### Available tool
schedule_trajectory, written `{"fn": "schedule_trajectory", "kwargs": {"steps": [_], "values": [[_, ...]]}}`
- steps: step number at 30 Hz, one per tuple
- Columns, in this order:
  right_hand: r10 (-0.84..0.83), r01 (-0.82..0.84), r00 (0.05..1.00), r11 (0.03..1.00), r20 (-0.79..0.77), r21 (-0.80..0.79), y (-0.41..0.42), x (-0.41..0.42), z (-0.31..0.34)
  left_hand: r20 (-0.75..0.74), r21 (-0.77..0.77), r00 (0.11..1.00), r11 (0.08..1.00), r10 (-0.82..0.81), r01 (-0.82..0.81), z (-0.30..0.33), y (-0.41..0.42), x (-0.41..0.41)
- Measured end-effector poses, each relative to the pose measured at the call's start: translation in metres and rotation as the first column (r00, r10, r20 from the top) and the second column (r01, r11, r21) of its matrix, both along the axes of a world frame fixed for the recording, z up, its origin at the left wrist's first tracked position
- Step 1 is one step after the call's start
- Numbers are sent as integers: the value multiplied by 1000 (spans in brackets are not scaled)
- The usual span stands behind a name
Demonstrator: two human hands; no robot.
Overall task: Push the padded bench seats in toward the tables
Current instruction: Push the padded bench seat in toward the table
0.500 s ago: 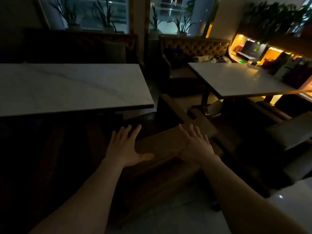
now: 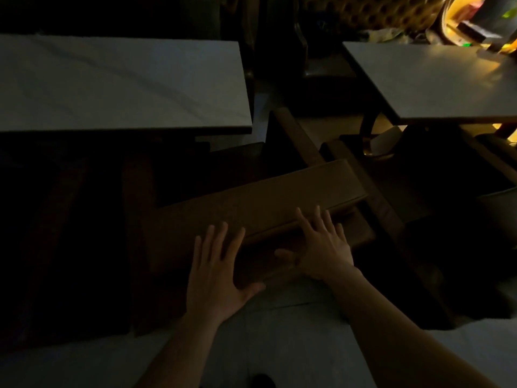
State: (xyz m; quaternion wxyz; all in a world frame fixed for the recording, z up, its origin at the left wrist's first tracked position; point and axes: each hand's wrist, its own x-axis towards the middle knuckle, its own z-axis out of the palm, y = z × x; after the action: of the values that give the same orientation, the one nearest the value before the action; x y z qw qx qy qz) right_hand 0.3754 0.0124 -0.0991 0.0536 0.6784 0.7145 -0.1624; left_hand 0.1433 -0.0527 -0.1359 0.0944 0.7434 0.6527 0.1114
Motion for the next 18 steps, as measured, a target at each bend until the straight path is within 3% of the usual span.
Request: {"fn": "schedule_trajectory", "kwargs": {"steps": [9,18], "values": [[154,-149,988,981,28,-125,-23,7,-56,-49,-116,996,990,70,-75,-54,-42,34],[230,-225,972,970,50,-97,-3,10,-108,-116,-145,978,971,176,-192,-96,-34,18]]}}
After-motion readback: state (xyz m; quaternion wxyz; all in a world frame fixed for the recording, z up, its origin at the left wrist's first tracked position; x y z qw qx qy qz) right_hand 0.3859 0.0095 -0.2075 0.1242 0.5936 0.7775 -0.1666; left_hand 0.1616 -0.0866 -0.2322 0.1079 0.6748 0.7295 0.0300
